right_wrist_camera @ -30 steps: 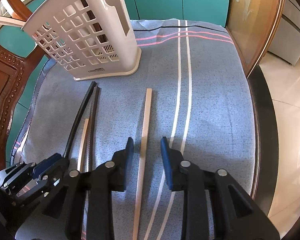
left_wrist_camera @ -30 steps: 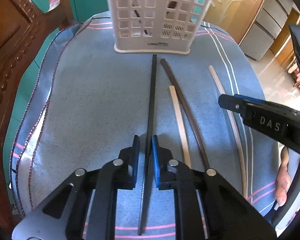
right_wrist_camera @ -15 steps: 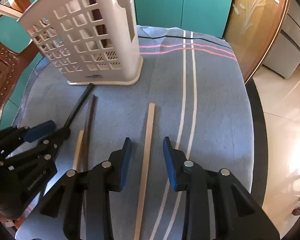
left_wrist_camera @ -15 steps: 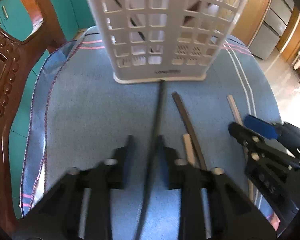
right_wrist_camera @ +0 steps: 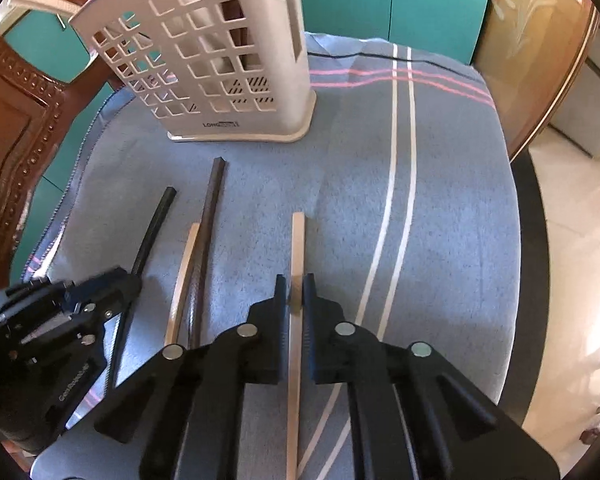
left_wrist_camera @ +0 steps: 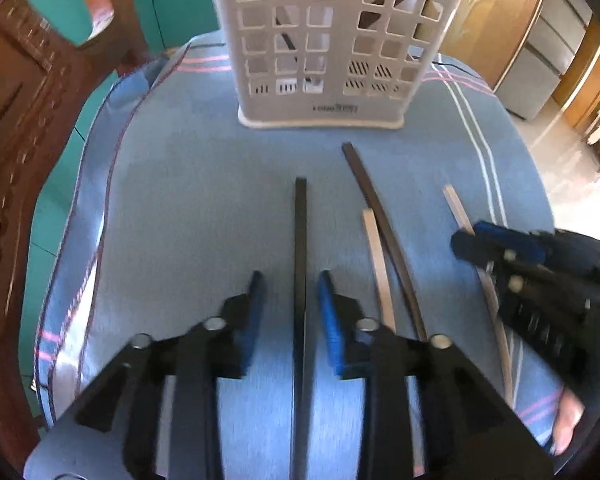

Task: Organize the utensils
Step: 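Lift both held chopsticks up off the cloth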

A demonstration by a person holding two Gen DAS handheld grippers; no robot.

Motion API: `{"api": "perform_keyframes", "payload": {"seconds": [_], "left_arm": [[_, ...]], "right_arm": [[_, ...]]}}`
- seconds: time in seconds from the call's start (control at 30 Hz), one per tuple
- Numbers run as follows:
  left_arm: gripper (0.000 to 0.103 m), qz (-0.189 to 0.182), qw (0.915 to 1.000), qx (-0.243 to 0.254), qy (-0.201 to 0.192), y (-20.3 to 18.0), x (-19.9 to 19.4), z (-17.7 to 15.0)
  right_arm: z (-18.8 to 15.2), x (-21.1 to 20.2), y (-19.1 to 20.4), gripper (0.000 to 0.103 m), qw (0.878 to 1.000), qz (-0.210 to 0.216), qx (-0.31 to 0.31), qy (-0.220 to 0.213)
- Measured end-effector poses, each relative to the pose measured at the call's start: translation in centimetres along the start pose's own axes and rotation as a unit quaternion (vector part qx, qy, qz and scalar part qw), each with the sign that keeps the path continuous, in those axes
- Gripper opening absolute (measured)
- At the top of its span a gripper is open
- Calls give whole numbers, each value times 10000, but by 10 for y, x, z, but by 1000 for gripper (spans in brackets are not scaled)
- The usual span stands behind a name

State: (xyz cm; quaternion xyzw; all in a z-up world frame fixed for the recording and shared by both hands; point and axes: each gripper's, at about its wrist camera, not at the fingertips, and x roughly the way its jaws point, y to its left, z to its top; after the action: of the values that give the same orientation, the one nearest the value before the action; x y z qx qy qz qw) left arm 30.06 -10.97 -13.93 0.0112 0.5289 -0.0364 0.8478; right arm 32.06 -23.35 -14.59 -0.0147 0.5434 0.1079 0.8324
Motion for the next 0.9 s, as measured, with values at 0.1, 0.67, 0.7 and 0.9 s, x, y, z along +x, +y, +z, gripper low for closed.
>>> {"api": "perform_keyframes", "payload": {"seconds": [0.1,0.67,0.7,0.9], "left_arm": [[42,198,9996,103,-157,-4,5,11],[16,59,9992,248,-295,-8,3,9],[13,63,9992,261,-300,-9,3,9],[7,64,9991,253,-337,-10,3,10]], "right_arm": [[2,4,5,24,9998,-110,-85,-106],[7,11,18,7,9983,-381,-249,-363],[8,11,17,7,9987,-320,-204,-349],[8,1,8,7,9992,-129,-76,-378]]}}
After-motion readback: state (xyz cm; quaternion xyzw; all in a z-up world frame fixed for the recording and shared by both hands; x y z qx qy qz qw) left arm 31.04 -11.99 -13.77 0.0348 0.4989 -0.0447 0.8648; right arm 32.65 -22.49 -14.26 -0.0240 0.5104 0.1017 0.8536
